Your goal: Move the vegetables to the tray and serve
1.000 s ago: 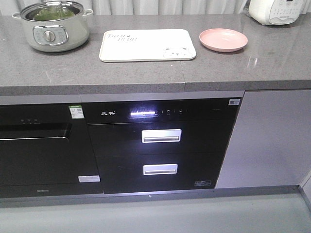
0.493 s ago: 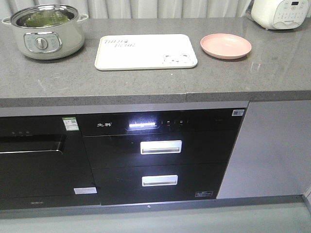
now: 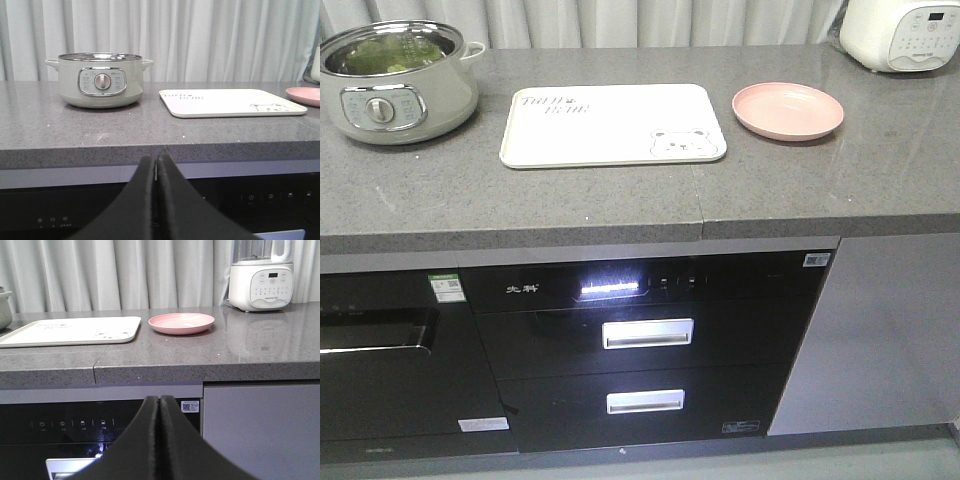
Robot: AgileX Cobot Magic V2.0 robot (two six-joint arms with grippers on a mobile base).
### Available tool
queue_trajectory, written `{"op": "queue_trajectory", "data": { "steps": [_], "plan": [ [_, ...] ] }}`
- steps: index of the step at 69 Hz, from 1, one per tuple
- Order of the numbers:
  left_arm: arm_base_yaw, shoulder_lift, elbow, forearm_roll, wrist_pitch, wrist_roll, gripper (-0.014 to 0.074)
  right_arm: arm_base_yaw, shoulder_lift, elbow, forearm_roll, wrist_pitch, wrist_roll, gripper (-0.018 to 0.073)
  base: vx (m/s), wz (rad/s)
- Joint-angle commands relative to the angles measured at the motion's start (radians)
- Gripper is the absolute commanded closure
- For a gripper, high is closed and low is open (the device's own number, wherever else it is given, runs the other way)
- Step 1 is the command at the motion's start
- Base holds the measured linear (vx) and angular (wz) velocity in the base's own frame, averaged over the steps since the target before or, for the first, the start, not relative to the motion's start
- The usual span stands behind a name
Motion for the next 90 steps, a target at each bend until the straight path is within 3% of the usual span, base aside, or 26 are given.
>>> {"op": "queue_trajectory", "data": {
  "steps": [1, 90],
  "plan": [
    [0.003, -0.014, 0.01, -0.008, -0.072, 0.0, 0.0603, -0.005, -0.001, 0.006, -0.009, -0.08, -0.002, 0.0566, 0.13, -0.01],
    [0.003, -0.014, 0.01, -0.008, -0.072, 0.0, 0.0603, -0.005, -0.001, 0.006, -0.009, -0.08, -0.002, 0.0566, 0.12, 0.0]
  ]
}}
